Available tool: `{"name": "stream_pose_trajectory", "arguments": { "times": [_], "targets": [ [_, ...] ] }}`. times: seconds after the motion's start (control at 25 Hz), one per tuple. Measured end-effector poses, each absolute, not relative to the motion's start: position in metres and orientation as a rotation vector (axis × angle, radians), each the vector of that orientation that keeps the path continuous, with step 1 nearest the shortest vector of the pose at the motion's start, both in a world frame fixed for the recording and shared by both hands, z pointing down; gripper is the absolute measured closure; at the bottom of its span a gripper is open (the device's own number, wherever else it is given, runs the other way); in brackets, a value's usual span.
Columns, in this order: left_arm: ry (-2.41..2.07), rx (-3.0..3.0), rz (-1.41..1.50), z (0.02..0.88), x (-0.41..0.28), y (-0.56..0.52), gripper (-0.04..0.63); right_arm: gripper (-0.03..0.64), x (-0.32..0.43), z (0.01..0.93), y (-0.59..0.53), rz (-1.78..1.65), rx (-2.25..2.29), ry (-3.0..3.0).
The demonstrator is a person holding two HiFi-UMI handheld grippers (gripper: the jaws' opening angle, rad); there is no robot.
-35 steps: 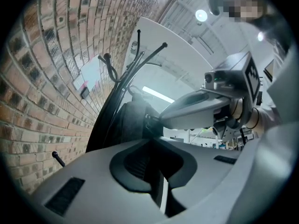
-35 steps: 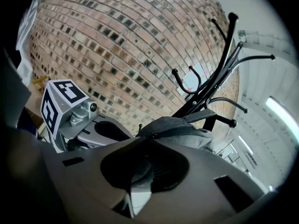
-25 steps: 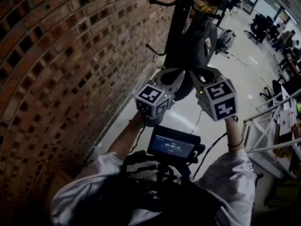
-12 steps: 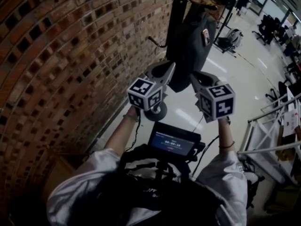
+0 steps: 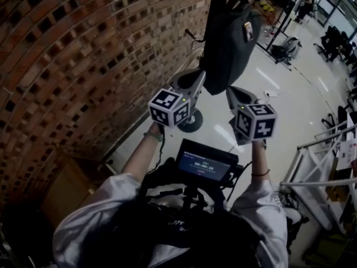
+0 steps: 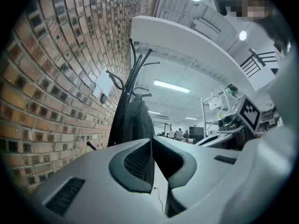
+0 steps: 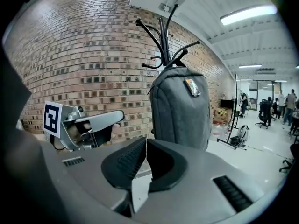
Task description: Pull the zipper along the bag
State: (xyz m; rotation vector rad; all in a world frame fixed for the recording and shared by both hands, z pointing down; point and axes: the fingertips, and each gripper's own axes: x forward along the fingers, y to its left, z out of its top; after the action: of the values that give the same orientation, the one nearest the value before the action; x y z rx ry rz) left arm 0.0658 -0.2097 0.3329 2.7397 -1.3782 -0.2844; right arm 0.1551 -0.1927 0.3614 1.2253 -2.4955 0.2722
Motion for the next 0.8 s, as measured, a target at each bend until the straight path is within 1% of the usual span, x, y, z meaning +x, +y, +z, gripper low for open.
{"name": "stream_pose_trajectory", "arguments": {
  "times": [0.4, 0.8],
  "targets": [
    [-1.473, 2.657, -0.291, 0.342, 0.045, -0.176, 0.577, 0.604, 0.151, 0.365, -0.168, 0.296, 1.216, -2.543],
    [-1.476, 2.671, -0.264, 0.342, 0.052, -0.163, 0.577, 0.606, 0.157, 0.374, -0.156, 0.325, 1.224, -2.538]
  ]
}}
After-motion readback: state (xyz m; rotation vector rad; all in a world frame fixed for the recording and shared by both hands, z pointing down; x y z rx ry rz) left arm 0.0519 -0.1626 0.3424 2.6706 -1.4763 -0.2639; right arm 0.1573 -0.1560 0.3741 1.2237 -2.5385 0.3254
